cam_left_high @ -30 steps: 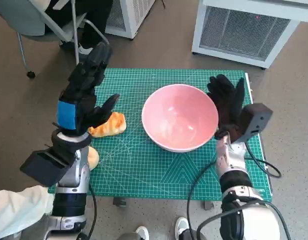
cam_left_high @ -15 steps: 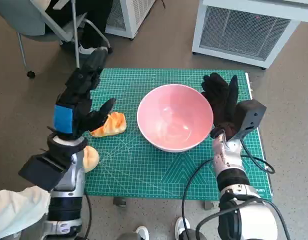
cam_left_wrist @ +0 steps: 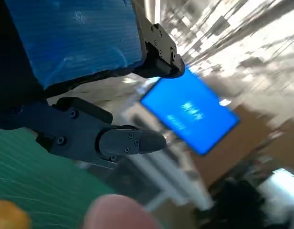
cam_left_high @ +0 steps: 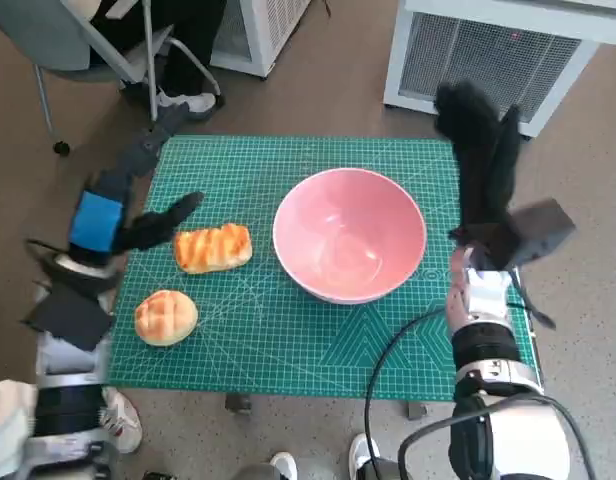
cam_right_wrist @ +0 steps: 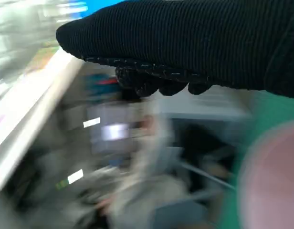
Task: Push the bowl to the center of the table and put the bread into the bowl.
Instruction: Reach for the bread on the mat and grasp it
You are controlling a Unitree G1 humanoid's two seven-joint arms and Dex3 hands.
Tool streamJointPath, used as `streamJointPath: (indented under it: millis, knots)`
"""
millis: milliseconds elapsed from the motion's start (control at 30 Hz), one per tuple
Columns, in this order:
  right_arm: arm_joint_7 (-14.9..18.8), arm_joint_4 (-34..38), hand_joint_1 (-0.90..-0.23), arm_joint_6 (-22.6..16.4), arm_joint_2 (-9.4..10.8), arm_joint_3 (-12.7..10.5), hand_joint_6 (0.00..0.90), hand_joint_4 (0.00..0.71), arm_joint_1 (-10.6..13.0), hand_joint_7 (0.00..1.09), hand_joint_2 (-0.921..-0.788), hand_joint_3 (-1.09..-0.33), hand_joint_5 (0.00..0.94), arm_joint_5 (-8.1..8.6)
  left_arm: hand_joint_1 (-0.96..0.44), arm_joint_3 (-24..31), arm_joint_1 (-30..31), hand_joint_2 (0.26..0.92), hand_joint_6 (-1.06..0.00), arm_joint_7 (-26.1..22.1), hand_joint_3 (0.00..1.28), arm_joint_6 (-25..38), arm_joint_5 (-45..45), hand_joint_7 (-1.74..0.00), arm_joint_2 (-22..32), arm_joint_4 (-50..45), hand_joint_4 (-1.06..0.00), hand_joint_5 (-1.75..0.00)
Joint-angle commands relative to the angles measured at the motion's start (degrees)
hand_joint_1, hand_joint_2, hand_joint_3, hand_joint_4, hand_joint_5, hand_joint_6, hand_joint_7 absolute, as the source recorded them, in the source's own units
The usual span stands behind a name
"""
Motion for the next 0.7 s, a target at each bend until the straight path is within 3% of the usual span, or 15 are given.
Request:
streamJointPath:
  millis: [33, 167, 300, 367, 500, 700]
  knots:
    - [6.73, -5.66, -0.533, -5.80, -0.31, 2.17, 0.000, 0.243, 2.09, 0.56, -0.921, -0.850, 0.014, 2.07, -0.61, -2.64, -3.06, 0.921, -0.39, -2.16, 0.25, 4.29, 4.72, 0.00, 4.77, 0.70, -0.22, 0.00]
    - [13.87, -11.52, -0.539, -7.99, -0.76, 3.92, -0.001, 0.244, 3.42, 0.58, -0.921, -0.840, 0.014, 6.41, -0.62, -5.81, -4.68, 0.921, -0.36, -6.57, 0.16, 11.20, 8.18, 0.00, 8.38, -0.87, -0.19, 0.00]
    - [20.03, -16.43, -0.539, -7.48, -0.70, 5.42, -0.001, 0.246, 4.72, 0.58, -0.921, -0.824, 0.015, 11.27, -0.59, -9.11, -6.97, 0.910, -0.34, -12.75, 0.07, 19.17, 10.26, 0.00, 10.81, -2.21, -0.17, 0.00]
    - [21.61, -18.25, -0.542, -7.13, -0.75, 5.94, -0.001, 0.245, 5.35, 0.58, -0.921, -0.818, 0.015, 12.46, -0.57, -10.82, -8.27, 0.895, -0.34, -15.76, 0.04, 23.37, 11.23, 0.00, 11.53, -2.62, -0.17, 0.00]
    - [22.41, -20.52, -0.546, -6.65, -0.89, 6.36, -0.001, 0.247, 6.51, 0.58, -0.921, -0.804, 0.017, 13.01, -0.51, -14.78, -11.29, 0.837, -0.33, -21.15, 0.01, 32.88, 13.96, 0.00, 11.96, -3.18, -0.16, 0.00]
    - [20.94, -22.16, -0.543, -6.14, -0.73, 6.48, -0.001, 0.246, 7.71, 0.59, -0.921, -0.802, 0.017, 11.81, -0.39, -21.76, -16.35, 0.770, -0.33, -27.07, 0.00, 43.75, 19.50, 0.00, 10.74, -1.38, -0.14, 0.00]
